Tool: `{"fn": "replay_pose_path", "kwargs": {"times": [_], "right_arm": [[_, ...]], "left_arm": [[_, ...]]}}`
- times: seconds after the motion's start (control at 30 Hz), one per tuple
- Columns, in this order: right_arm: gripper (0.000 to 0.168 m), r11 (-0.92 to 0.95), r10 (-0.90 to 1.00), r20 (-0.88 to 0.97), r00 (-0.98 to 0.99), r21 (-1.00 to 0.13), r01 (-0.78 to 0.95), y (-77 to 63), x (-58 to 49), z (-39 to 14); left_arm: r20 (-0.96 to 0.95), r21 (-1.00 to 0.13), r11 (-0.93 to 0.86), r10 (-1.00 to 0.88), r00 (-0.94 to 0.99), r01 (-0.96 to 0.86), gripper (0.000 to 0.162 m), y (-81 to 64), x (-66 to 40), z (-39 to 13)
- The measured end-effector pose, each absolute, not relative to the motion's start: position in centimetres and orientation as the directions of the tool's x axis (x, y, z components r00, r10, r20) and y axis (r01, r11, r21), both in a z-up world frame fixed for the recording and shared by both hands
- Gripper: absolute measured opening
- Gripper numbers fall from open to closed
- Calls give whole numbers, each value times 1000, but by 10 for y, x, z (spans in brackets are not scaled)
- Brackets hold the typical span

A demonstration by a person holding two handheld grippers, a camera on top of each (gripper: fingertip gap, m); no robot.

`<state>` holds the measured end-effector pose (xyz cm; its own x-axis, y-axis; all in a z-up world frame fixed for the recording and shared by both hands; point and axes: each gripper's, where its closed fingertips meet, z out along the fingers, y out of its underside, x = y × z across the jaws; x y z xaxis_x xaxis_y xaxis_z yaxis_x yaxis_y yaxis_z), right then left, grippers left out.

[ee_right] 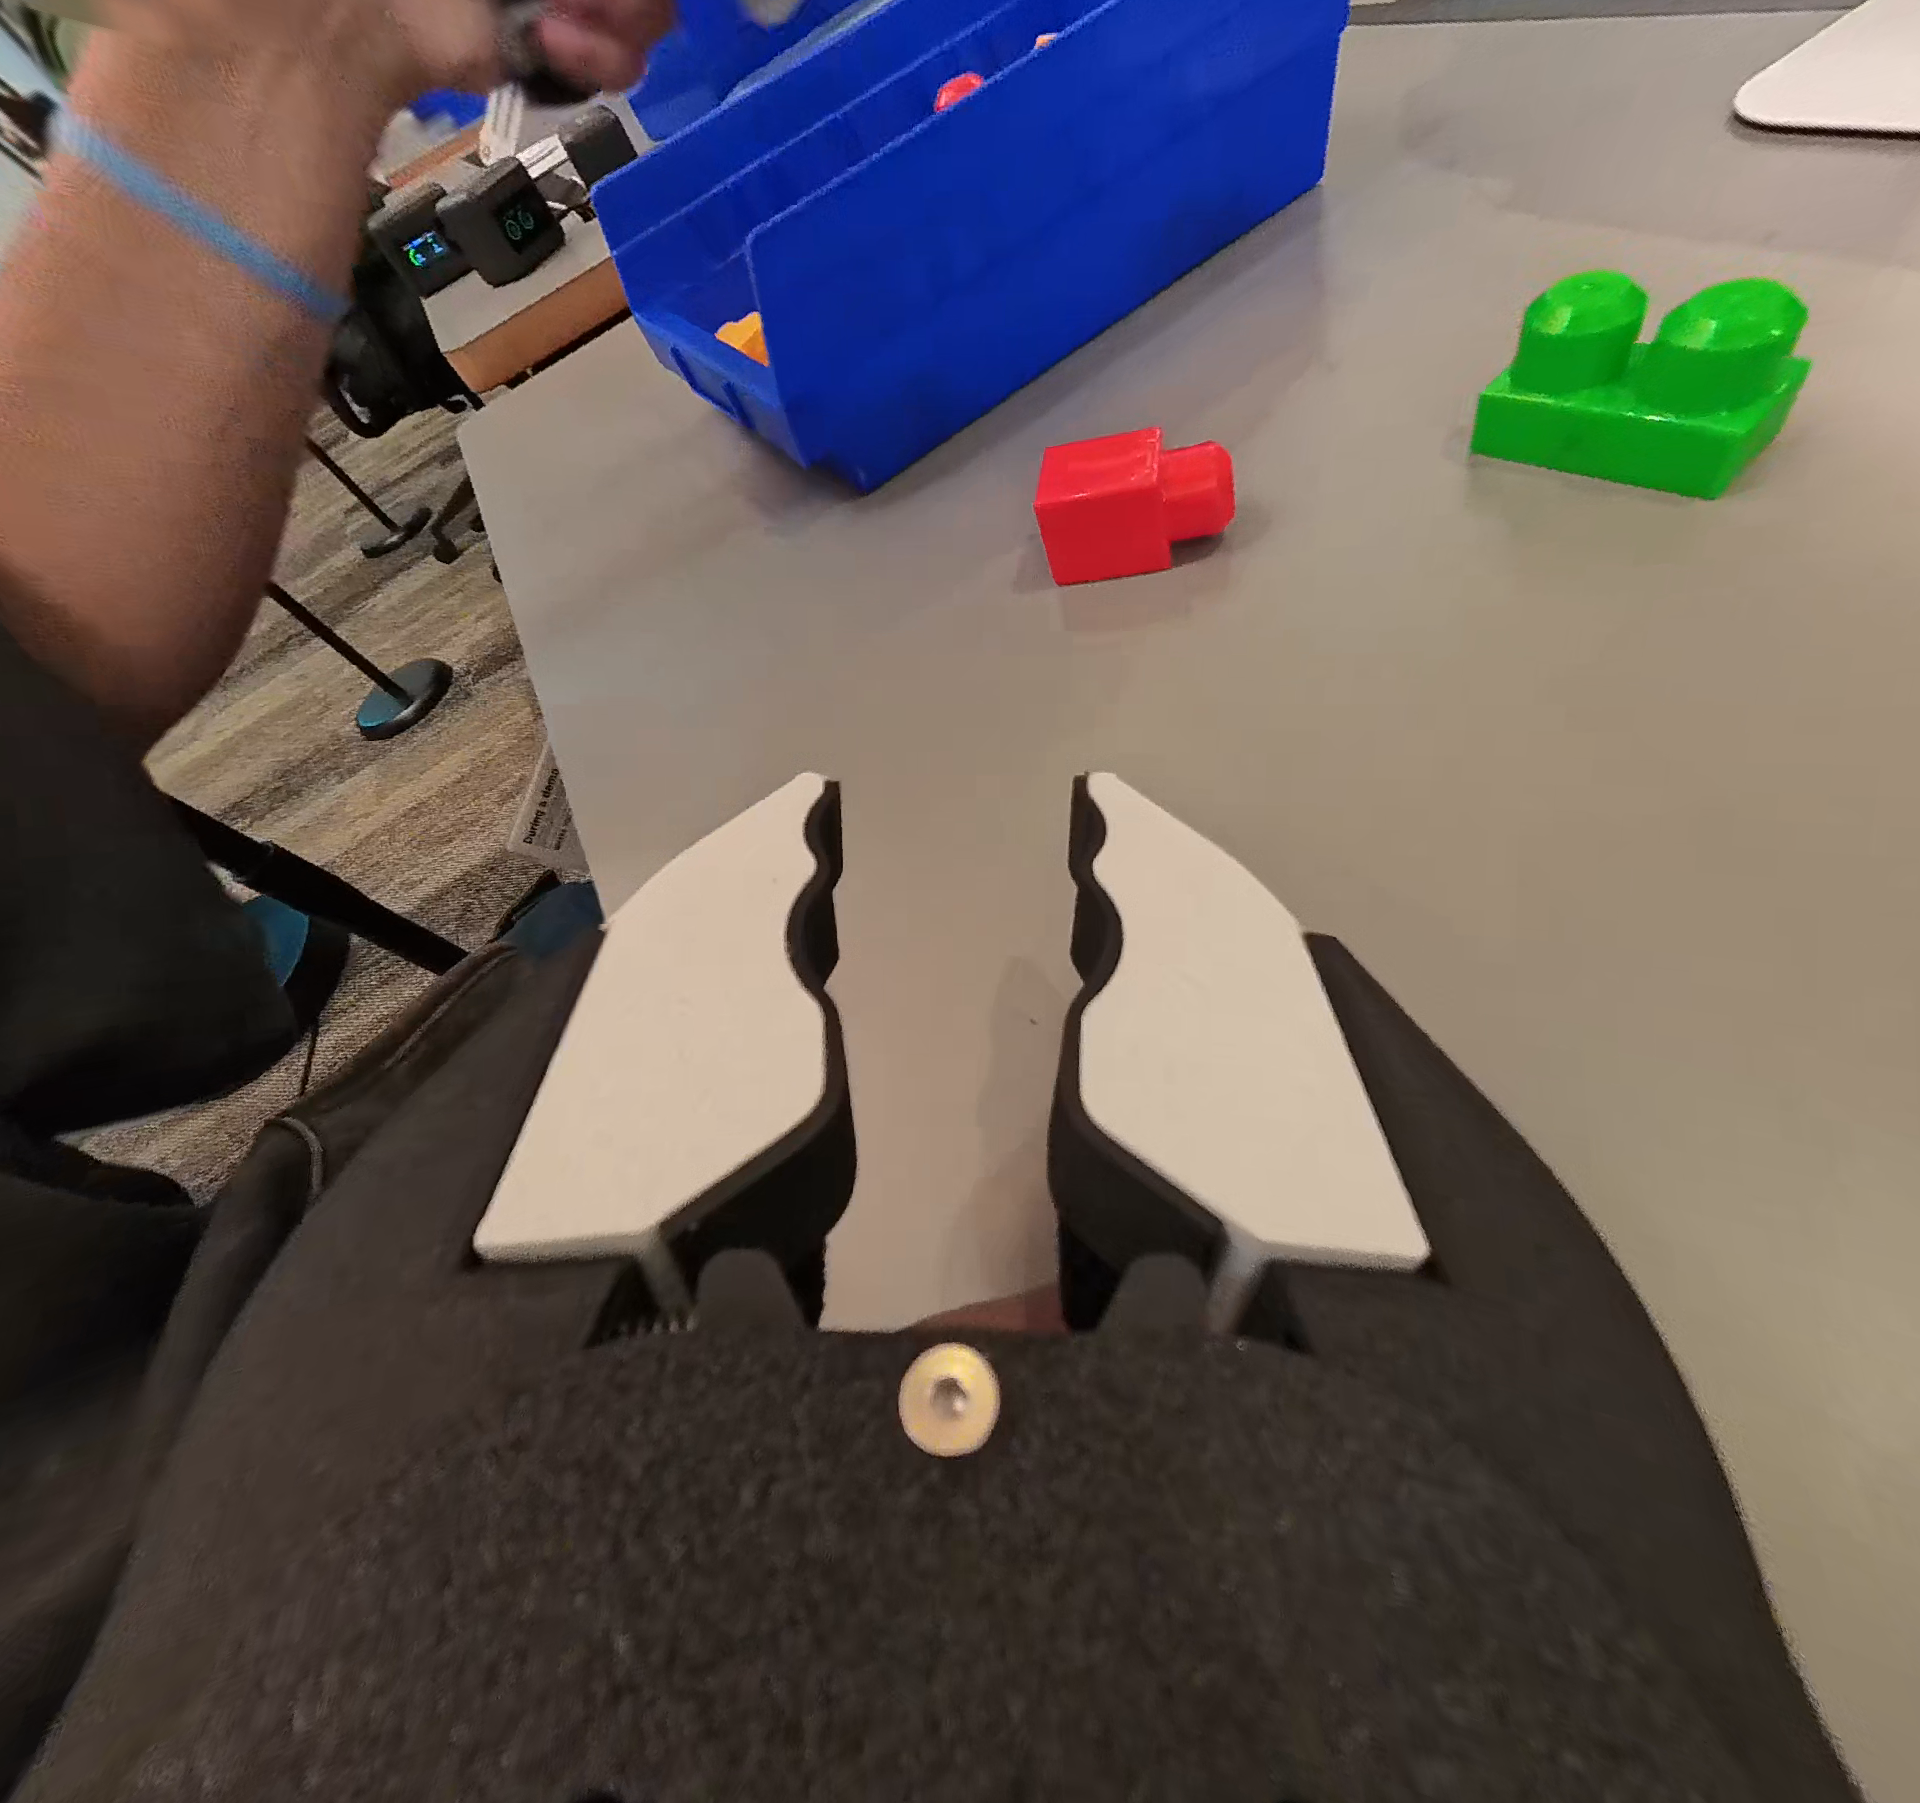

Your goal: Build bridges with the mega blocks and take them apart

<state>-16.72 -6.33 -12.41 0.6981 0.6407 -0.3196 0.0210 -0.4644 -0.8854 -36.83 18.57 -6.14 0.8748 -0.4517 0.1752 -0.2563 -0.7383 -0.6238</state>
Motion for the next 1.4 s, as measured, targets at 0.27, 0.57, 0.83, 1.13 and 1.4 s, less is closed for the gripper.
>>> {"fn": "replay_pose_path", "kwargs": {"times": [0.27,0.57,0.83,1.13,1.4], "right_arm": [[42,-450,650,-288,703,-892,51,-70,-168,-125],[41,-445,641,-284,713,-895,44,-73,-159,-122],[41,-439,642,-286,711,-898,36,-72,-156,-118],[40,-439,639,-279,716,-897,43,-70,-155,-119],[40,-440,634,-272,724,-897,48,-69,-153,-120]], "left_arm": [[124,-331,-917,-278,953,-224,55,288,-353,-126],[97,-195,-963,-210,973,-189,41,301,-349,-177],[75,-260,-912,-348,935,-318,37,289,-356,-159],[-28,-513,-547,-760,649,-662,36,185,-324,-37],[-46,-347,-260,-955,293,-901,37,85,-276,-88]]}}
